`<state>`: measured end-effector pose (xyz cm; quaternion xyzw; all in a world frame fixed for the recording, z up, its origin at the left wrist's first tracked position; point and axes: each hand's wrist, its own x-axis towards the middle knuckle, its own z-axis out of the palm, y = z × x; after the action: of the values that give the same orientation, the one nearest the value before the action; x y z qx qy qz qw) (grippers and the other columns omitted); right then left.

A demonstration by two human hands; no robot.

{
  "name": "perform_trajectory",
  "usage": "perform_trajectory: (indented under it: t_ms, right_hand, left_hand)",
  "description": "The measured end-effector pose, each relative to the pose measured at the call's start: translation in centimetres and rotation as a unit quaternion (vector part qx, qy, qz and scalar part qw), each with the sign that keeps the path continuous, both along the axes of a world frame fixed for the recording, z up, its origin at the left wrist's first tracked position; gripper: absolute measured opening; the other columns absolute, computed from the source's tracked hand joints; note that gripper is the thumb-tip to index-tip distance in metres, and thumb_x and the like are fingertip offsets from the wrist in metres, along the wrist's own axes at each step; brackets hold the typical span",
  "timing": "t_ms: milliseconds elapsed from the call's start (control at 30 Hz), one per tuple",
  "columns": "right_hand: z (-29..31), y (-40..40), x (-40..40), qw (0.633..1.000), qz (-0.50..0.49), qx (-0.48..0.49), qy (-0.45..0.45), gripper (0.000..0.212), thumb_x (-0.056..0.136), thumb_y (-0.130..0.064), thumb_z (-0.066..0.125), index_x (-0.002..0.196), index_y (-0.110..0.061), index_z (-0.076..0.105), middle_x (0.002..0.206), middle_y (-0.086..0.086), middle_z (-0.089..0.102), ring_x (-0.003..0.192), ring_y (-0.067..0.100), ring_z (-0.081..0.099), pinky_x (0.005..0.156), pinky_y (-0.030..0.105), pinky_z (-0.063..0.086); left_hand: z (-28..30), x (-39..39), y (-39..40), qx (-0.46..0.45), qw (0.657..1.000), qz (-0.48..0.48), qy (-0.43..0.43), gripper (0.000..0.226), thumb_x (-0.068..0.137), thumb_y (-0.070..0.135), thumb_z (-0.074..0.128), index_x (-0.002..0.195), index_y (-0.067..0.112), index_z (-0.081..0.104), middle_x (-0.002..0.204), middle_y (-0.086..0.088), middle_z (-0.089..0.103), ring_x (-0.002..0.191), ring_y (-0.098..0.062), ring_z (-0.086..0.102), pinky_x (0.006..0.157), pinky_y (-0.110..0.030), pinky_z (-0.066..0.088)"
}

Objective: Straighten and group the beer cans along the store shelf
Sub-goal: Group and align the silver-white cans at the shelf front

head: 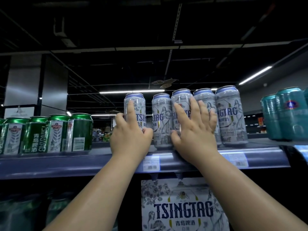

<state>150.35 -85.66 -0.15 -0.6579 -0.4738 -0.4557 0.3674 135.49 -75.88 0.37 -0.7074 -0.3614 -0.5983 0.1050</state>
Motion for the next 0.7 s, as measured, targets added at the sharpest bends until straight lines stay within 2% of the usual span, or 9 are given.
perform_trajectory:
  t_ms: [67,100,133,200,267,333,467,600,700]
  right_hand:
    - [0.0,-0.1,0.0,1.000,0.001,0.000,0.002,0.080,0.088,-0.042,0.051,0.158,-0.039,0.013,0.168,0.005,-0.010,0.152,0.026,-0.016,0.117,0.049,-0.018]
    - [0.0,-0.1,0.0,1.000,0.001,0.000,0.002,0.080,0.088,-0.043,0.051,0.158,-0.040,0.013,0.168,0.005,-0.010,0.152,0.026,-0.016,0.117,0.049,-0.019]
    - [0.0,-0.1,0.1,1.000,0.001,0.001,0.003,0.080,0.088,-0.043,0.051,0.158,-0.040,0.013,0.168,0.005,-0.010,0.152,0.026,-0.015,0.117,0.048,-0.020]
    - [0.0,0.0,0.0,1.000,0.003,0.006,0.003,0.079,0.087,-0.043,0.051,0.157,-0.040,0.013,0.168,0.005,-0.009,0.152,0.026,-0.014,0.117,0.048,-0.020]
    - [0.0,0.0,0.0,1.000,0.007,0.012,0.004,0.080,0.087,-0.043,0.052,0.157,-0.039,0.015,0.169,0.005,-0.007,0.153,0.026,-0.012,0.117,0.048,-0.019]
    - [-0.1,-0.1,-0.1,1.000,0.013,0.019,0.005,0.080,0.086,-0.042,0.055,0.157,-0.038,0.018,0.169,0.006,-0.003,0.153,0.027,-0.008,0.118,0.048,-0.017]
    - [-0.1,-0.2,0.0,0.999,0.021,0.027,0.005,0.081,0.085,-0.040,0.059,0.156,-0.037,0.019,0.169,0.006,0.002,0.153,0.026,-0.002,0.117,0.044,-0.019]
    - [-0.1,-0.2,0.0,0.999,0.038,0.036,0.008,0.083,0.084,-0.037,0.063,0.157,-0.037,0.023,0.169,0.006,0.006,0.153,0.024,0.001,0.117,0.043,-0.018]
    - [-0.2,-0.3,0.1,0.998,0.050,0.046,0.012,0.083,0.083,-0.037,0.064,0.156,-0.036,0.025,0.168,0.005,0.010,0.153,0.023,0.003,0.118,0.044,-0.016]
  left_hand:
    - [0.1,0.1,-0.2,-0.002,1.000,0.012,0.000,0.088,0.085,0.038,0.053,0.151,0.035,-0.005,0.149,-0.019,0.022,0.107,-0.036,0.048,0.078,-0.043,0.042]
    - [0.1,0.2,-0.4,0.008,1.000,0.023,0.001,0.088,0.085,0.038,0.055,0.152,0.033,-0.003,0.153,-0.019,0.017,0.122,-0.039,0.040,0.091,-0.050,0.040]
    - [0.0,0.3,-0.6,0.030,0.999,0.031,0.007,0.089,0.084,0.038,0.056,0.153,0.032,0.000,0.156,-0.017,0.011,0.134,-0.039,0.027,0.103,-0.055,0.032]
    - [-0.4,0.6,-1.1,0.101,0.994,0.018,0.039,0.088,0.082,0.037,0.058,0.153,0.030,0.008,0.157,-0.016,0.010,0.141,-0.036,0.014,0.111,-0.057,0.020]
    - [-0.7,0.7,-1.5,0.187,0.979,-0.023,0.078,0.079,0.079,0.027,0.064,0.150,0.022,0.028,0.151,-0.019,0.027,0.135,-0.039,0.028,0.109,-0.055,0.029]
    - [-0.8,0.8,-1.7,0.246,0.962,-0.062,0.104,0.063,0.078,0.013,0.068,0.138,0.011,0.048,0.134,-0.020,0.049,0.115,-0.037,0.048,0.096,-0.053,0.043]
    - [-0.3,1.3,-2.6,0.184,0.970,-0.095,0.130,0.048,0.083,0.009,0.061,0.131,0.008,0.054,0.103,-0.010,0.061,0.087,-0.029,0.056,0.074,-0.042,0.049]
    - [-0.4,3.2,-3.4,0.106,0.985,-0.102,0.087,0.060,0.087,0.019,0.056,0.144,0.016,0.039,0.129,-0.009,0.051,0.097,-0.032,0.055,0.075,-0.036,0.040]
    - [-0.3,4.3,-3.2,0.061,0.993,-0.074,0.069,0.069,0.092,0.031,0.053,0.152,0.025,0.019,0.147,-0.004,0.034,0.102,-0.034,0.058,0.075,-0.038,0.046]
